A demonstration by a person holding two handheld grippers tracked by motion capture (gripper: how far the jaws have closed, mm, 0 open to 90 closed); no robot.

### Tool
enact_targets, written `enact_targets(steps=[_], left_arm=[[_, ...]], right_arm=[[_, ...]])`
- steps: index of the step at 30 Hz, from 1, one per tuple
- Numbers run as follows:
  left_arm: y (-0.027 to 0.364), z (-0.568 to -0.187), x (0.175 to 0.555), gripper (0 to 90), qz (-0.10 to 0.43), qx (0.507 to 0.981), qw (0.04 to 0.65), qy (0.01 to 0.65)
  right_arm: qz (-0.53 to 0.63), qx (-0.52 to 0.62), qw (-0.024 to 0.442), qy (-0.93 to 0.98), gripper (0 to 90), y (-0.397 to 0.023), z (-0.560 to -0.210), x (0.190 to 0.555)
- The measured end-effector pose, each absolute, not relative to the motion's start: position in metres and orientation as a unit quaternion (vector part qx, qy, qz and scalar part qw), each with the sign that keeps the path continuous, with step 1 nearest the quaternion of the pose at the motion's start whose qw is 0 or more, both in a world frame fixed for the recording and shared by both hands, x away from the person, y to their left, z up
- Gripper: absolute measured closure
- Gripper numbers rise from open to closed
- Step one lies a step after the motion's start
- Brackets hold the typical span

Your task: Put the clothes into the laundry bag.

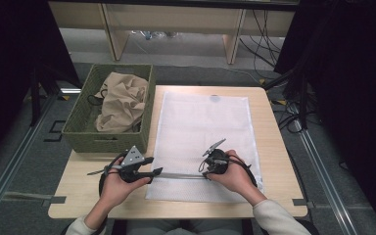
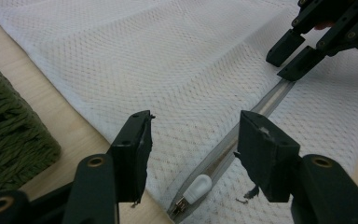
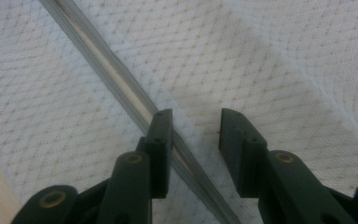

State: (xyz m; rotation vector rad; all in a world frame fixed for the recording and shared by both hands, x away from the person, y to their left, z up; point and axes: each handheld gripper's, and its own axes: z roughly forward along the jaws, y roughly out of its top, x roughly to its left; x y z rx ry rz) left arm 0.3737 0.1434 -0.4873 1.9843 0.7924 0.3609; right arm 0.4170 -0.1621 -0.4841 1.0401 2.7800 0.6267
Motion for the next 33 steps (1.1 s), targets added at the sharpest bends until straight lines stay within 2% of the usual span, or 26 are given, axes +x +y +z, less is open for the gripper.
enact_targets(steps=[4,11,22,33], left_arm=[[0.142,-0.488,0.373,45.0,0.142,0.806,0.469,0.333],[0.141,-0.489,0.373,45.1,0.141,0.807,0.471,0.329],[0.142,-0.488,0.373,45.1,0.136,0.809,0.469,0.329],[0.142,-0.489,0.373,45.1,0.142,0.809,0.469,0.326]], right_arm=[[0.207,0.335,0.053,0.918,63.4,-0.162,-0.484,0.417],[0.196,0.337,0.061,0.919,75.7,-0.162,-0.483,0.42],[0.177,0.33,0.062,0.925,87.1,-0.159,-0.481,0.425],[0.183,0.321,0.09,0.925,88.9,-0.157,-0.473,0.422]])
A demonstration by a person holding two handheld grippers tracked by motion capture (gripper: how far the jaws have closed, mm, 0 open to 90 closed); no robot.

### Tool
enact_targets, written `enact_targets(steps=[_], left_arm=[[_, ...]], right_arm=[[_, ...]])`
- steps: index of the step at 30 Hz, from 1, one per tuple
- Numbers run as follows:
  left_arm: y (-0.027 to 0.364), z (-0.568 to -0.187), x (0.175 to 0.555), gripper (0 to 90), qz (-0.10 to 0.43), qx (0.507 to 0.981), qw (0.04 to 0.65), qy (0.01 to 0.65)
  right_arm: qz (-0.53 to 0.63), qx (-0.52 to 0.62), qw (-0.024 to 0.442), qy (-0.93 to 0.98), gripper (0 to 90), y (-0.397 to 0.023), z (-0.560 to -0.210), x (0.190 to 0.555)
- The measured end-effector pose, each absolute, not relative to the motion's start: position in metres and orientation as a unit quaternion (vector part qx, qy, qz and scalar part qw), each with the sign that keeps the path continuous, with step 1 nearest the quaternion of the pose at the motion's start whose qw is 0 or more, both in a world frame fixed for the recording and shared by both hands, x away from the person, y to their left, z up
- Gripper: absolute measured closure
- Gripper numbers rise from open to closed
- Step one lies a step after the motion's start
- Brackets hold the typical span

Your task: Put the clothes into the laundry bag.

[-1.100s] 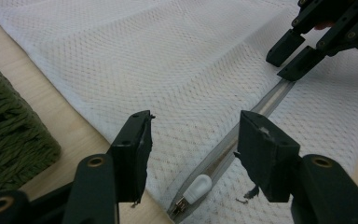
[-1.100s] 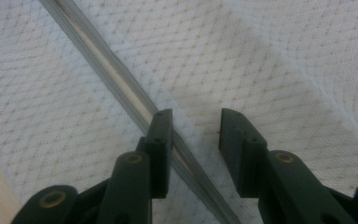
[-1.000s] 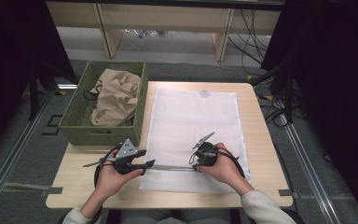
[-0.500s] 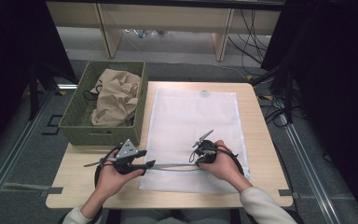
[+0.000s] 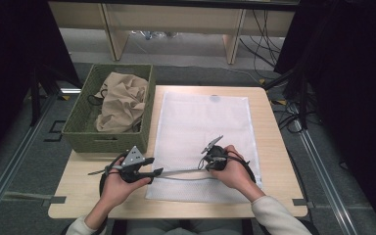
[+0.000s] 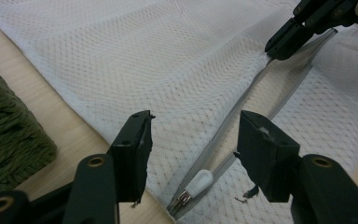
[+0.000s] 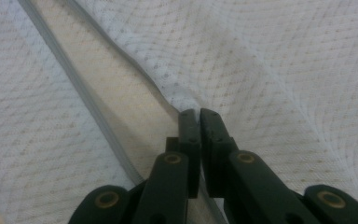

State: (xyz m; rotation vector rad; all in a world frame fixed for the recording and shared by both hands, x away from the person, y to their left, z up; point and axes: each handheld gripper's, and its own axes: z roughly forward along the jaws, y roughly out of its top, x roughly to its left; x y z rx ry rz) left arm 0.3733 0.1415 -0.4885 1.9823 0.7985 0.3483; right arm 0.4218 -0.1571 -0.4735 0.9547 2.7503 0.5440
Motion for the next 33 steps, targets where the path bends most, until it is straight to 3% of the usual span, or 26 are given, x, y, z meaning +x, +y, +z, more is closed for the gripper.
enact_targets(steps=[14,33], left_arm=[[0.143,-0.483,0.371,45.7,0.155,0.792,0.496,0.321],[0.153,-0.455,0.371,46.1,0.196,0.764,0.531,0.311]], right_arm=[[0.267,0.328,0.19,0.886,89.3,-0.156,-0.439,0.412],[0.326,0.335,0.244,0.849,89.3,-0.144,-0.406,0.405]])
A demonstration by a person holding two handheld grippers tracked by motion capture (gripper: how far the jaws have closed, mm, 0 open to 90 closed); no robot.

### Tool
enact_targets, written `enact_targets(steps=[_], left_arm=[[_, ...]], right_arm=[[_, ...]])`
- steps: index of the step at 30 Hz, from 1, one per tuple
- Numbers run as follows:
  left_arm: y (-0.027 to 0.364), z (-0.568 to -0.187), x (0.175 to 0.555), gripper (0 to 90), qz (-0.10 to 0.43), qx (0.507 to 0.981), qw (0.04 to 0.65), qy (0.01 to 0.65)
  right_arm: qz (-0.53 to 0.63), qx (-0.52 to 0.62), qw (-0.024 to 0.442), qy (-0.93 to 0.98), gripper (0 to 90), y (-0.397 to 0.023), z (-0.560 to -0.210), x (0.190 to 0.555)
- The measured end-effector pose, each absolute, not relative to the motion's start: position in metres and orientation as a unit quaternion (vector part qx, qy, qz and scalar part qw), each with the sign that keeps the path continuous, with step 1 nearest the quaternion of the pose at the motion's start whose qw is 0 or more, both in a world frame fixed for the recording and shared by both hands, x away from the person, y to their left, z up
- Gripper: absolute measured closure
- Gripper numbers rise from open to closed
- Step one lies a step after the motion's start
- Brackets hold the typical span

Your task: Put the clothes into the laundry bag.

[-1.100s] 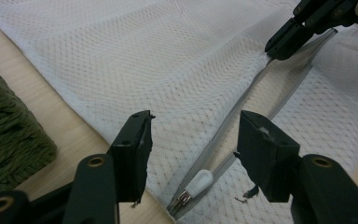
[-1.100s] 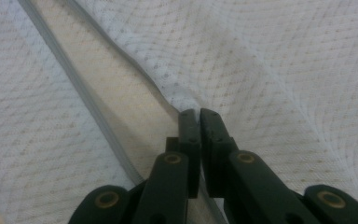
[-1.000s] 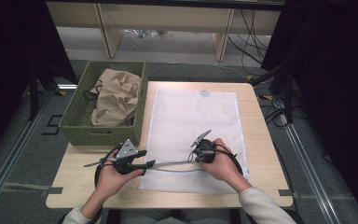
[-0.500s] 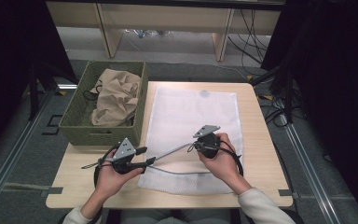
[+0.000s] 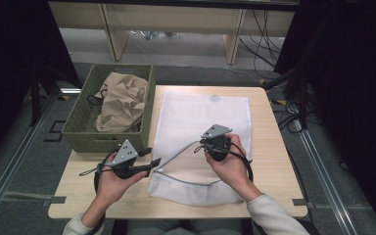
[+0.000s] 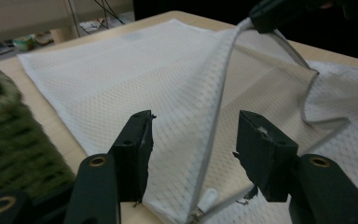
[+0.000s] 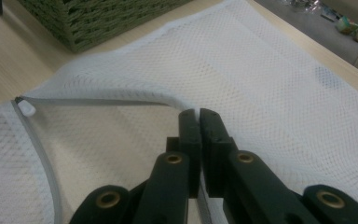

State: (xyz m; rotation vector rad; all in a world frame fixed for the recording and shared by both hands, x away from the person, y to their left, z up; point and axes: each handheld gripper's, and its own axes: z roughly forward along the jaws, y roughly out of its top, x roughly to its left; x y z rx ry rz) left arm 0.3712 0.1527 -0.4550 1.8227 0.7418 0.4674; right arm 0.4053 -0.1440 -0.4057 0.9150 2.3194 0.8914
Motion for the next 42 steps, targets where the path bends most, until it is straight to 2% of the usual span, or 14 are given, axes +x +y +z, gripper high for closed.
enact_targets(steps=[7,8,15,19,24,33,37,42], left_arm=[[0.18,-0.423,0.394,41.9,0.272,0.732,0.521,0.346],[0.184,-0.419,0.399,39.9,0.278,0.729,0.517,0.352],[0.21,-0.395,0.435,29.8,0.304,0.716,0.486,0.398],[0.22,-0.391,0.464,23.7,0.302,0.714,0.459,0.434],[0.234,-0.392,0.501,16.7,0.26,0.721,0.424,0.482],[0.245,-0.401,0.542,15.3,0.245,0.733,0.375,0.512],[0.242,-0.404,0.553,15.2,0.215,0.741,0.35,0.531],[0.241,-0.394,0.561,14.4,0.233,0.743,0.342,0.526]], right_arm=[[0.341,0.321,0.248,0.848,89.3,-0.136,-0.401,0.406],[0.343,0.318,0.258,0.846,89.3,-0.135,-0.4,0.406],[0.343,0.323,0.252,0.845,89.3,-0.134,-0.398,0.406],[0.344,0.319,0.253,0.846,89.3,-0.135,-0.398,0.407],[0.342,0.316,0.255,0.847,89.2,-0.135,-0.398,0.407],[0.34,0.331,0.242,0.846,89.2,-0.135,-0.4,0.407],[0.341,0.321,0.248,0.848,89.2,-0.136,-0.4,0.409],[0.336,0.33,0.245,0.848,89.2,-0.136,-0.4,0.407]])
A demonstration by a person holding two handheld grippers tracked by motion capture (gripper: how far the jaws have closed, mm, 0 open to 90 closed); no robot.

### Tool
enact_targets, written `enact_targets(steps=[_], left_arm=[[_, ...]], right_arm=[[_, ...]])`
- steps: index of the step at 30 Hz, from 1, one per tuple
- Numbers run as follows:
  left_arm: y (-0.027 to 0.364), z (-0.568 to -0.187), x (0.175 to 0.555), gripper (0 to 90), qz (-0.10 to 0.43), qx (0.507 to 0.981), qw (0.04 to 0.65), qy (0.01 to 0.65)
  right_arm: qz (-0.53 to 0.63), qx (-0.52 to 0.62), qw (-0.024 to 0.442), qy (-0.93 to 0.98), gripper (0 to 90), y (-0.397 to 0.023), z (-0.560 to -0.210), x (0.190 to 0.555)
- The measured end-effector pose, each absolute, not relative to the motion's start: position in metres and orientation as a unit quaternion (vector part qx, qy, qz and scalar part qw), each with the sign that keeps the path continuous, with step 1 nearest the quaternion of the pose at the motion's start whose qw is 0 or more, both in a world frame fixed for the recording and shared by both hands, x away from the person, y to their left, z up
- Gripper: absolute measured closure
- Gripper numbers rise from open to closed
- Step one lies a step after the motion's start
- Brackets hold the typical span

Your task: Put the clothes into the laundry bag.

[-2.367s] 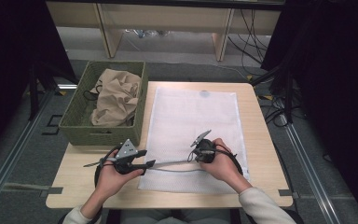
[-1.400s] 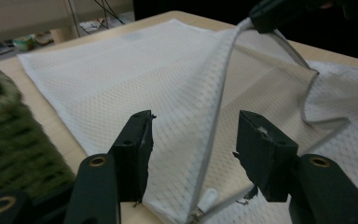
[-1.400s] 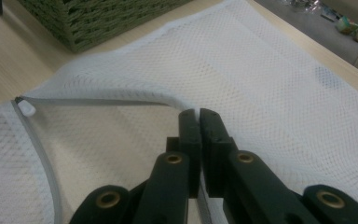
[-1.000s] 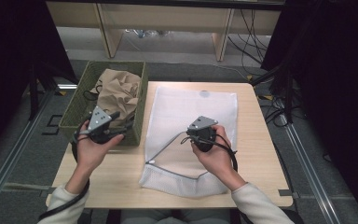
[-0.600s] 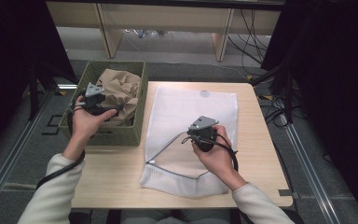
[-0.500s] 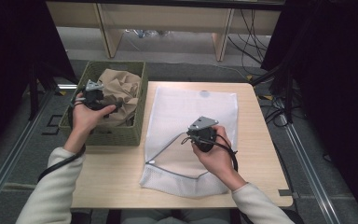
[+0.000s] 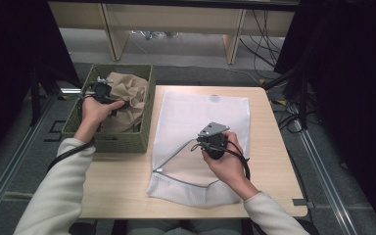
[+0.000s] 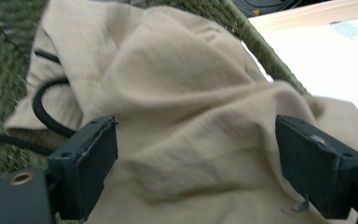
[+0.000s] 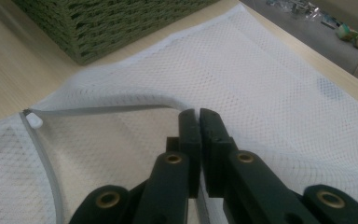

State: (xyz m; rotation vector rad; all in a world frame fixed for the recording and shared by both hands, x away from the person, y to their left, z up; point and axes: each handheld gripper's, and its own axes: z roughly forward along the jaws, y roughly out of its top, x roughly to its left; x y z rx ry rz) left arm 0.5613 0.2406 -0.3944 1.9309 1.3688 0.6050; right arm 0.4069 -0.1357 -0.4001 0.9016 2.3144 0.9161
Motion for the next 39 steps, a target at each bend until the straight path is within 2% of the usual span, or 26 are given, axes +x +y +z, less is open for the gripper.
enact_targets(steps=[13,18,22,26,30,31,35,39], left_arm=[[0.23,-0.428,0.594,9.1,0.223,0.748,0.303,0.547],[0.225,-0.443,0.598,11.4,0.212,0.757,0.271,0.556],[0.223,-0.45,0.598,22.7,0.204,0.762,0.239,0.566],[0.224,-0.457,0.598,46.9,0.21,0.77,0.206,0.567],[0.227,-0.46,0.598,71.7,0.198,0.778,0.2,0.561],[0.227,-0.462,0.598,75.5,0.197,0.777,0.201,0.563],[0.227,-0.457,0.596,83.0,0.196,0.774,0.212,0.564],[0.23,-0.448,0.591,84.6,0.21,0.757,0.267,0.559]], right_arm=[[0.335,0.329,0.247,0.848,89.1,-0.137,-0.401,0.408],[0.335,0.33,0.244,0.848,89.2,-0.138,-0.401,0.409],[0.334,0.334,0.239,0.848,89.1,-0.138,-0.401,0.408],[0.333,0.335,0.239,0.849,89.1,-0.138,-0.401,0.408],[0.331,0.326,0.241,0.852,89.1,-0.138,-0.401,0.409],[0.333,0.329,0.24,0.85,89.2,-0.138,-0.402,0.409],[0.331,0.329,0.238,0.852,89.1,-0.138,-0.402,0.409],[0.334,0.329,0.237,0.851,89.2,-0.139,-0.402,0.41]])
